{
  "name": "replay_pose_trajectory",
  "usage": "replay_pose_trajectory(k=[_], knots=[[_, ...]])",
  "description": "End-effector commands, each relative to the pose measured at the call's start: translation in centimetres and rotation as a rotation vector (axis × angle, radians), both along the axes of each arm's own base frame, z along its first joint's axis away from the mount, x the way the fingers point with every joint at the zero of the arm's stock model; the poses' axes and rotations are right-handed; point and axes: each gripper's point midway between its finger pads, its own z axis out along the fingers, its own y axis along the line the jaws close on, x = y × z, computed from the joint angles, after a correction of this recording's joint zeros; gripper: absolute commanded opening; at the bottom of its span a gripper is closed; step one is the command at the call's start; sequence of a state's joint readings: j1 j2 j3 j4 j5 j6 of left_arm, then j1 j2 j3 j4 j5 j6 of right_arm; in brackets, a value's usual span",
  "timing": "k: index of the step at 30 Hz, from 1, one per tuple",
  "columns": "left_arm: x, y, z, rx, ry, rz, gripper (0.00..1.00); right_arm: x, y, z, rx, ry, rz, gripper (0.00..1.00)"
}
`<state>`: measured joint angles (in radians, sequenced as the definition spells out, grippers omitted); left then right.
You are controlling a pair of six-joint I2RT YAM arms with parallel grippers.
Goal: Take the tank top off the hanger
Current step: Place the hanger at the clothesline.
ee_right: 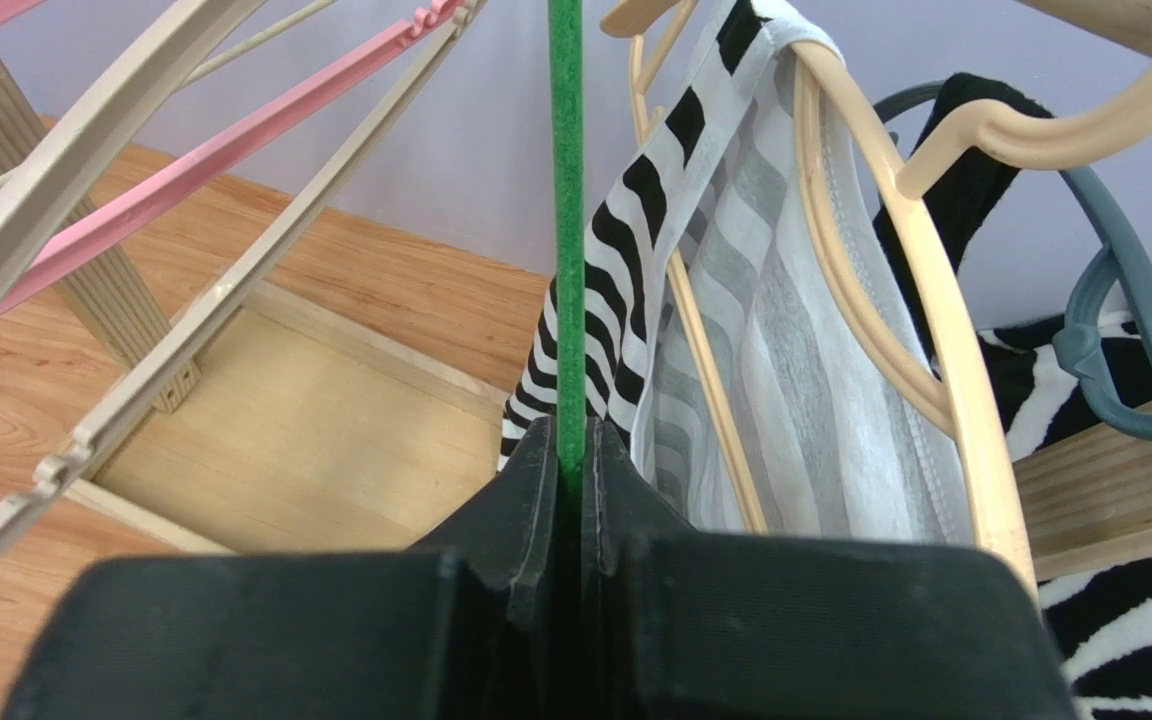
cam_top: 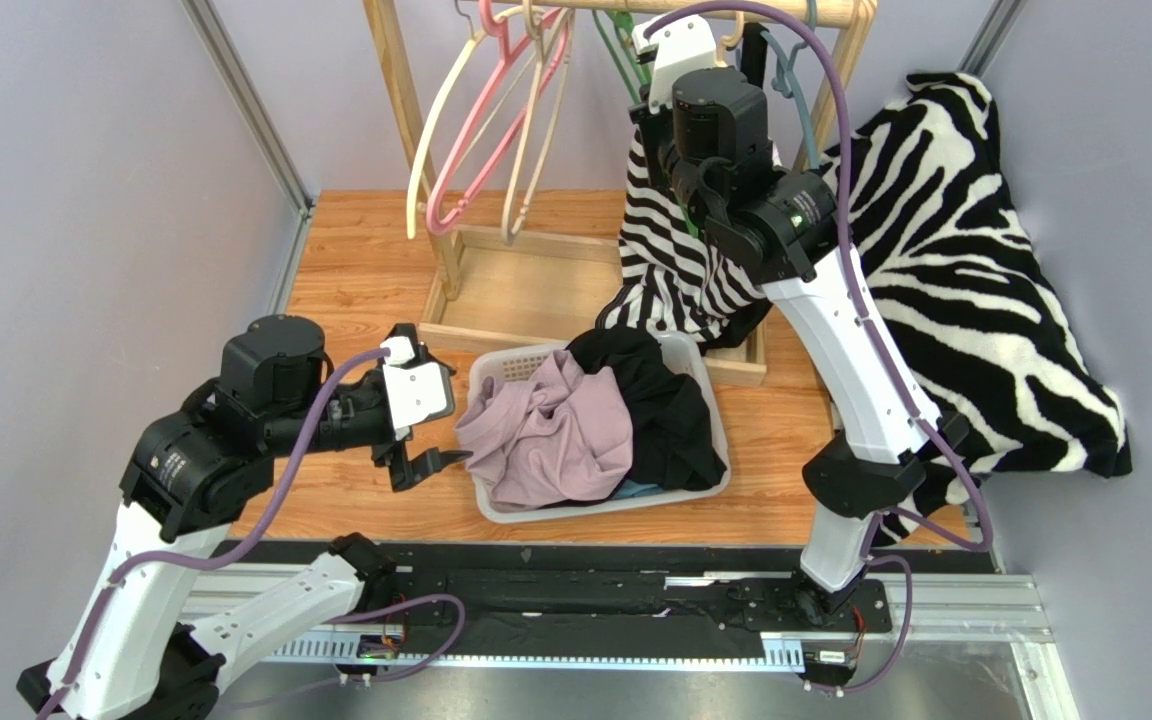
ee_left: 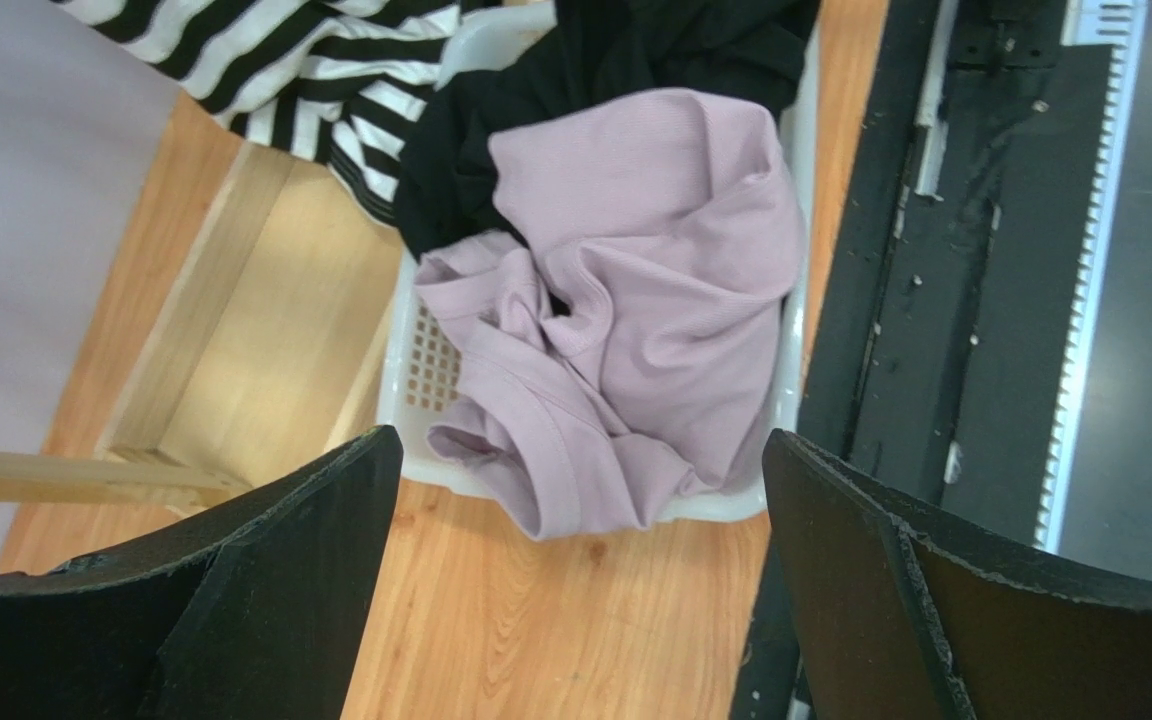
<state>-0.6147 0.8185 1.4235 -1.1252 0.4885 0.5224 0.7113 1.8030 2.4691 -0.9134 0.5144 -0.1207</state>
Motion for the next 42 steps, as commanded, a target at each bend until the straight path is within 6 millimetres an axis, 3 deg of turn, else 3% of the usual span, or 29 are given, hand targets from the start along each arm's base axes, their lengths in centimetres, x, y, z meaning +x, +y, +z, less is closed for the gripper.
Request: replay_pose_trajectory(k=[1,6,12,20,21,24,25,29,30,32,33,37,42], knots=[[-1.5,0.1,-0.1,0.007,0.035,-0.048,0.98,1.3,0.1,2.3,0.041,-0.087,-0.015,0.0],[-1.6,0.4,1.0,-0.01,-0.011,-0.044,0.99,2.8,1.0,-0.6,0.04,-0.022,-0.006,0.0],[-1.2,0.7,1.6,-0.008,-0.048,-0.031,0.99,3.0,2.6,-3.2,0.079,0.051,0.035,0.0],[0.3,0.8,2.1,-0.023,-0.056,0.048,0.99,1.9,5.6,-4.4,0.163,0.121,0.142,0.0],[0.8,1.0,2.0,-0.017,-0.062,0.074,0.99,1.4,6.1,-4.3,0.168,0.128,0.165,0.02],[1.7,1.3,2.1,-0.013,-0.077,0.118,0.99,0.0,6.1,-3.6,0.173,0.133,0.2,0.25],[1.8,1.4,2.1,-0.01,-0.078,0.123,0.99,-0.2,5.6,-3.2,0.175,0.123,0.194,0.33],[1.9,1.3,2.1,-0.009,-0.073,0.128,0.99,-2.2,1.8,0.0,0.137,0.022,0.151,0.45],[2.0,1.3,2.0,-0.008,-0.07,0.129,0.99,-3.0,0.0,1.8,0.158,-0.016,0.134,0.47],[2.1,1.3,1.9,-0.006,-0.07,0.132,0.99,-3.5,-2.0,3.1,0.168,-0.045,0.101,0.5],[2.2,1.4,1.8,-0.005,-0.068,0.137,0.99,-3.8,-4.1,4.1,0.185,-0.069,0.067,0.51],[2.3,1.3,1.6,0.0,-0.06,0.14,0.99,-4.0,-8.0,4.4,0.207,-0.077,0.012,0.51],[2.5,1.1,1.6,-0.005,-0.048,0.138,0.99,-3.6,-9.5,2.4,0.197,-0.032,-0.003,0.51]])
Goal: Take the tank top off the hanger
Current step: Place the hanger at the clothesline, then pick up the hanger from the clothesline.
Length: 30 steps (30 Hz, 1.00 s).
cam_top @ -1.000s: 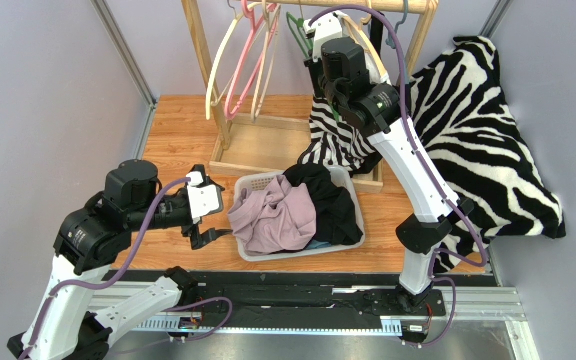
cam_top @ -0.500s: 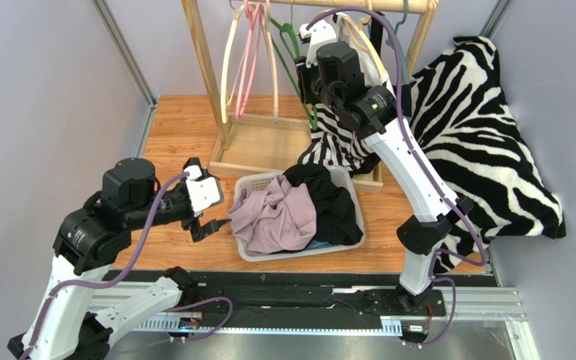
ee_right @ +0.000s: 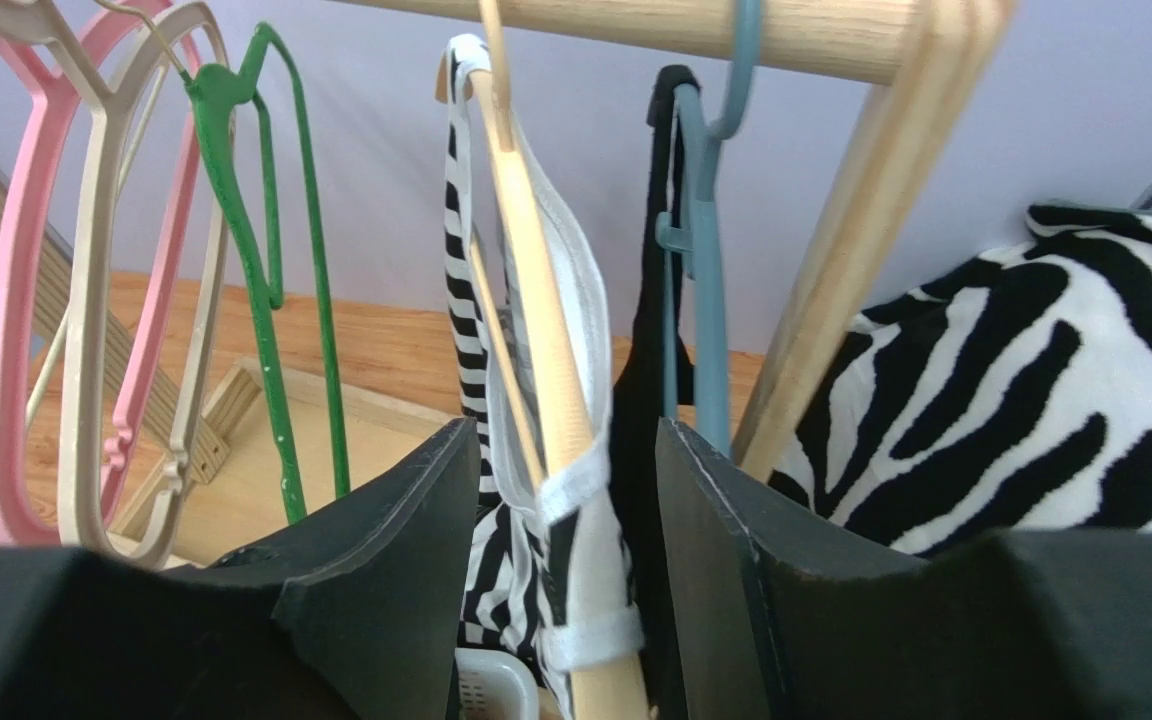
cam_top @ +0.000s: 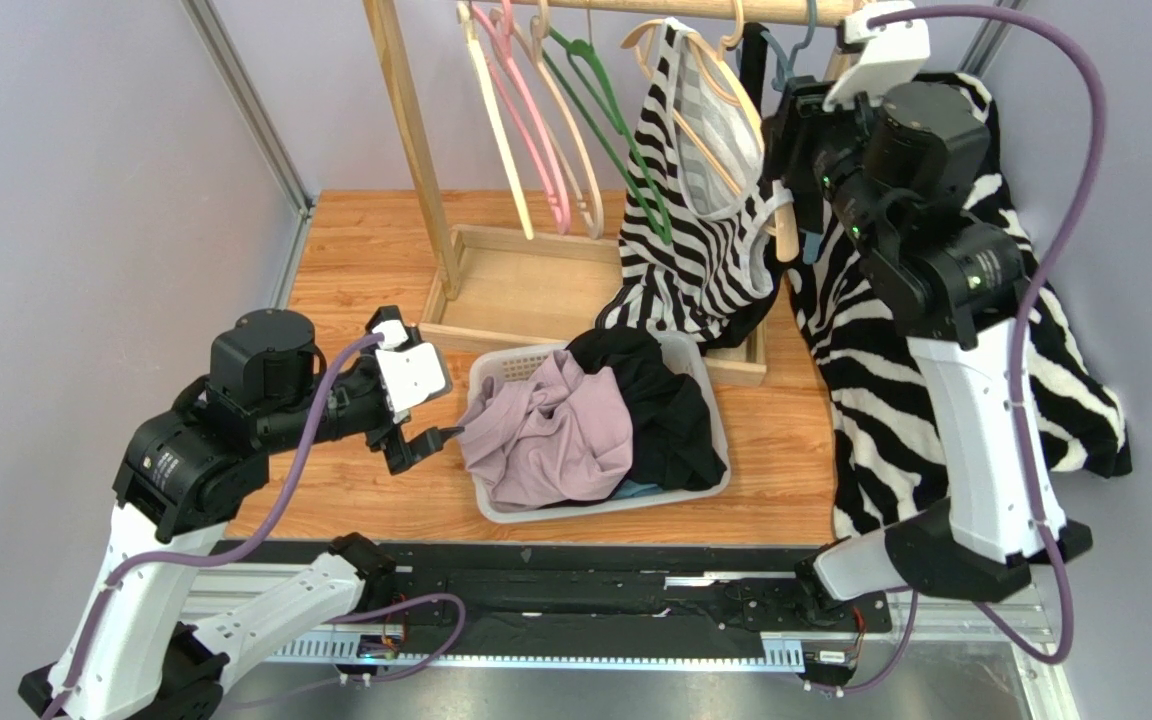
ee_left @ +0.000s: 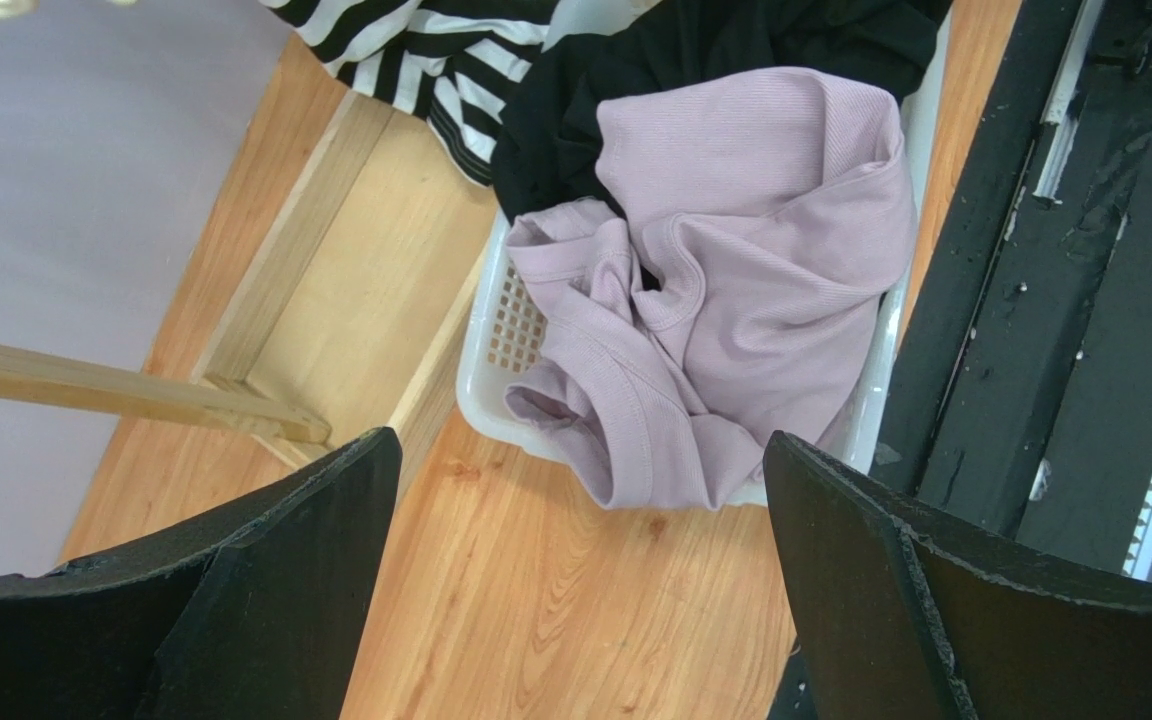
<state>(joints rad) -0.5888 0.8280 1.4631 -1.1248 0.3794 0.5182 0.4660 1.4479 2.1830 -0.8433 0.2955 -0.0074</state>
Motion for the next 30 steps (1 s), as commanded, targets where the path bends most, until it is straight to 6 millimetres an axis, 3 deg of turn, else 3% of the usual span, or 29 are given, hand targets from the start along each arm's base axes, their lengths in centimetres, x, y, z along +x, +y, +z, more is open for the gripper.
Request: replay_pose_trajectory(k=[1,17,20,24,27,30], knots=[[0.6,-0.4,0.7,-0.032,0.002,0.015,0.99,1.1,0.7,-2.4,-0.019,0.053,0.039,0.51],[0.4,-0.5,0.5,-0.041,0.016,0.011,0.99,2.2,0.2,-4.7,-0.015,0.107,0.026,0.49],[0.4,-0.5,0.5,-0.044,0.018,0.007,0.99,2.0,1.3,-5.6,0.0,0.134,0.089,0.39],[0.3,-0.6,0.5,-0.048,0.025,0.002,0.99,2.1,2.7,-7.5,0.011,0.182,0.127,0.12],[0.3,-0.6,0.6,-0.051,0.025,0.003,0.99,2.0,4.0,-8.6,-0.015,0.192,0.15,0.0],[0.4,-0.6,0.8,-0.058,0.026,0.013,0.99,1.7,5.9,-8.8,-0.058,0.165,0.168,0.0]])
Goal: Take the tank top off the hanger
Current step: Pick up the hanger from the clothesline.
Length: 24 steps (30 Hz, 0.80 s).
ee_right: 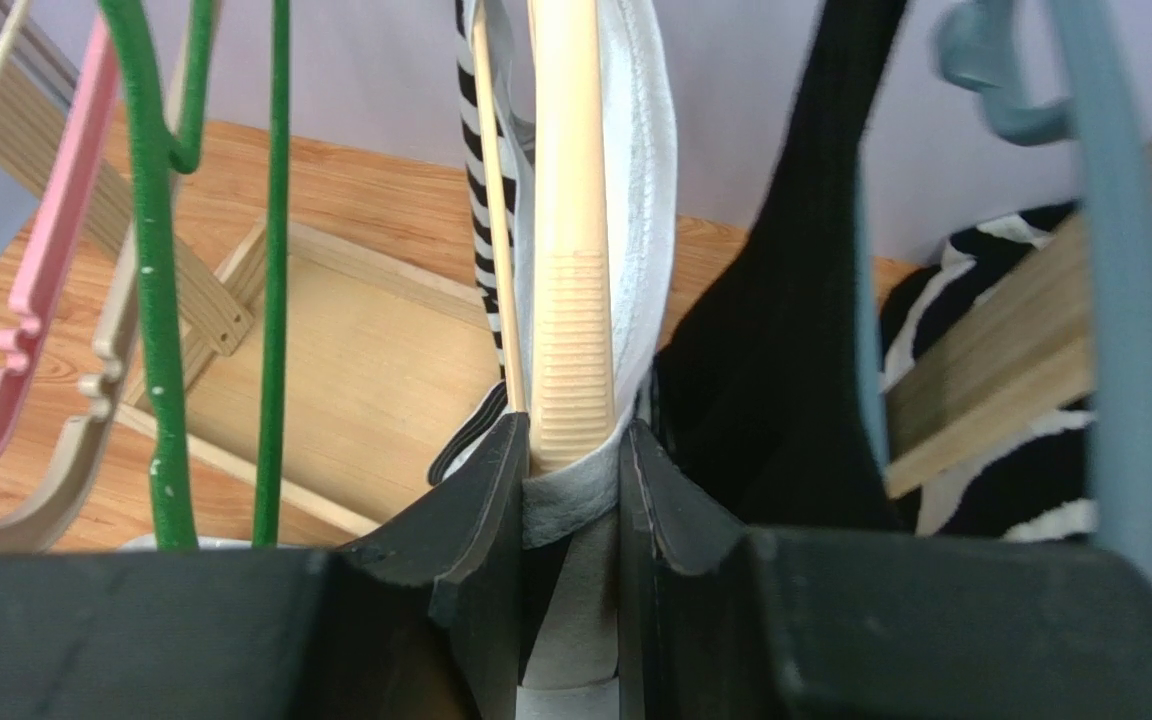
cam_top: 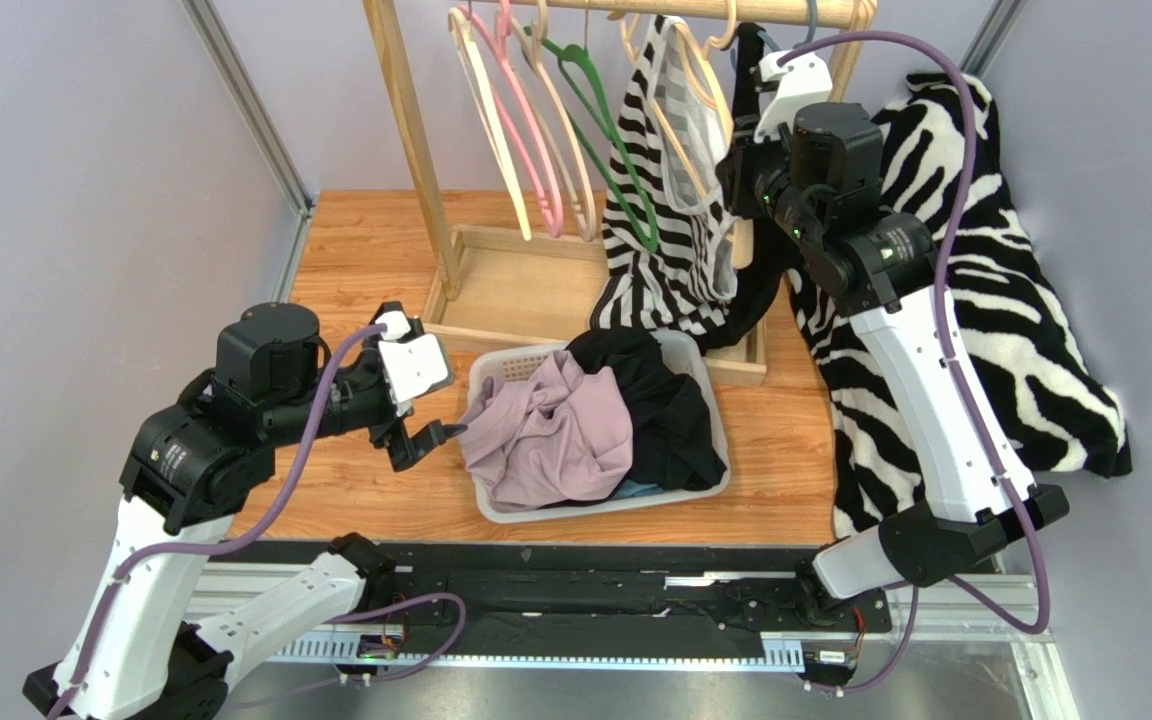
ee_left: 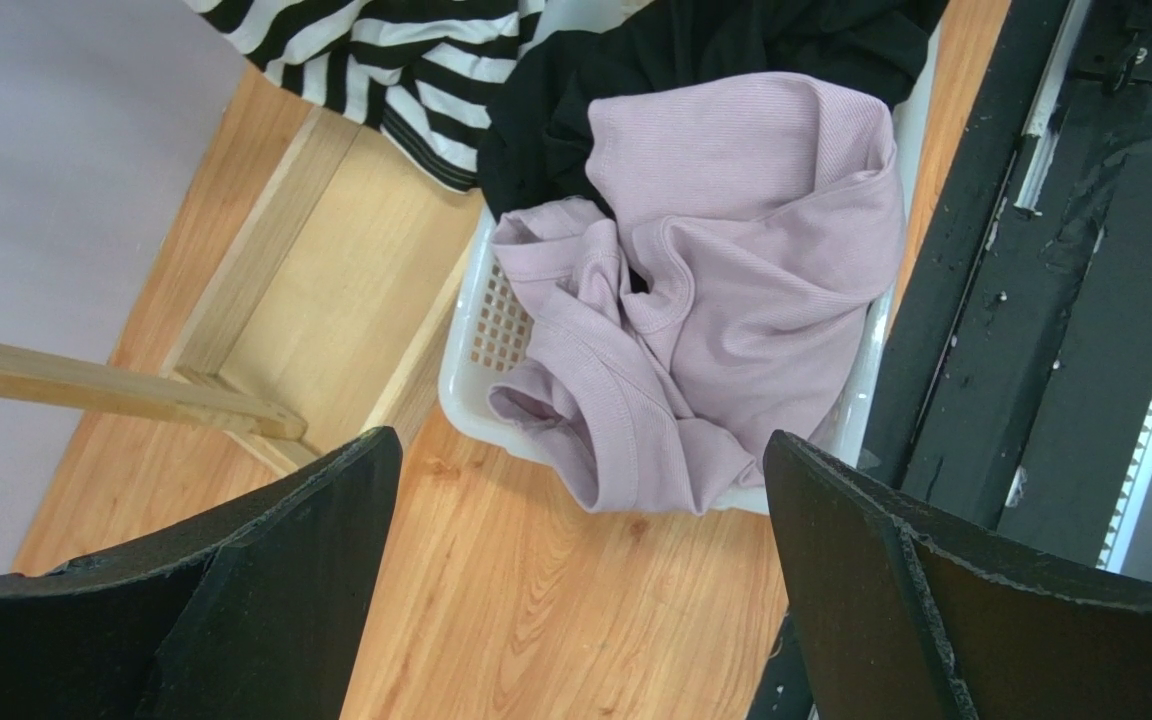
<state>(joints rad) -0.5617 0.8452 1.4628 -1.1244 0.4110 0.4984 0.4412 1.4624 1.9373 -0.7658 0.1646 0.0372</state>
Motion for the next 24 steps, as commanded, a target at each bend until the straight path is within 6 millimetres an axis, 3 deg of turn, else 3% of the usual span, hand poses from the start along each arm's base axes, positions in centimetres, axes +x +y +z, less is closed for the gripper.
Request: replay_pose_trajectory(k=[1,9,13,16,21,22,24], knots=[[0.1,-0.3,1.0,-0.049,-0.005,0.014,0.99,-1.5,3.3,0.2,-0.057,-0.044,0.086,0.0],[0.1,-0.2,0.7,-0.054,0.025,0.032,0.99,-1.5,6.7,2.3,-0.096,-0.102,0.115,0.0],[0.1,-0.2,0.6,-0.045,0.019,0.022,0.99,-1.5,7.0,2.8,-0.095,-0.112,0.107,0.0],[-0.1,-0.2,0.3,-0.038,0.028,0.013,0.99,-1.4,5.7,3.2,-0.102,-0.131,0.042,0.0],[-0.4,-0.2,-0.1,-0.034,0.034,0.005,0.99,-1.4,5.4,2.2,-0.092,-0.13,0.023,0.0],[-0.5,-0.1,-0.1,-0.036,0.033,0.005,0.99,-1.3,5.5,1.0,-0.106,-0.11,0.023,0.0],[-0.7,-0.2,-0.2,-0.037,0.037,-0.001,0.99,-1.3,5.7,0.6,-0.098,-0.112,0.035,0.06]])
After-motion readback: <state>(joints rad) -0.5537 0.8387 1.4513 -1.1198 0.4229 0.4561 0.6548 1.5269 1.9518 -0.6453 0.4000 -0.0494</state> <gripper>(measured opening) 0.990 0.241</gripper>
